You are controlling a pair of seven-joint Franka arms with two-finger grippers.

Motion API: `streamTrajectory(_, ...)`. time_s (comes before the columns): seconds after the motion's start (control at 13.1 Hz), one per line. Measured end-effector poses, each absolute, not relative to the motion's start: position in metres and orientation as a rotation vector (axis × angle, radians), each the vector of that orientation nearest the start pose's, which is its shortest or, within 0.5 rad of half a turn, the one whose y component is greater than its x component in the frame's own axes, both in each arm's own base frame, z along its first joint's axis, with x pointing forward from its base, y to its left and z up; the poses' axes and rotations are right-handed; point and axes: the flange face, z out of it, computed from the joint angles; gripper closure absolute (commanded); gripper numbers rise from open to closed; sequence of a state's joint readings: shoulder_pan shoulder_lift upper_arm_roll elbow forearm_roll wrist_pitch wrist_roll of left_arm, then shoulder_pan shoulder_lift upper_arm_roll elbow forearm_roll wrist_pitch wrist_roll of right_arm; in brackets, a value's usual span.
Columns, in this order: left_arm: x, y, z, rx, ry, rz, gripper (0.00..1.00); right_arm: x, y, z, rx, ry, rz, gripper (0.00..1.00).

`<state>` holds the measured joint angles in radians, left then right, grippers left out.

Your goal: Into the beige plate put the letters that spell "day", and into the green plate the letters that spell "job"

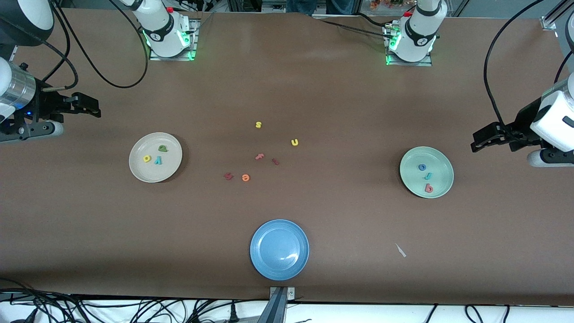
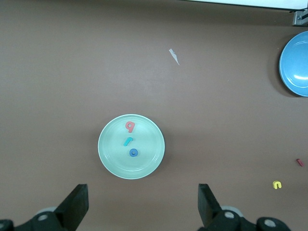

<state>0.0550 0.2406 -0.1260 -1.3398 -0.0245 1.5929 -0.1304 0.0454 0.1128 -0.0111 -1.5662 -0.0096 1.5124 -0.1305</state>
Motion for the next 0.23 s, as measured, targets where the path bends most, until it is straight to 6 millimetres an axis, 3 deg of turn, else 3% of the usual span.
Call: streamTrajectory(0.23,0.6293,-0.0367,0.5913,-3.196,-0.103,-0.007,0.0,0.5769,0.0191,0.5581,-3.123,-0.258,0.262,0.0)
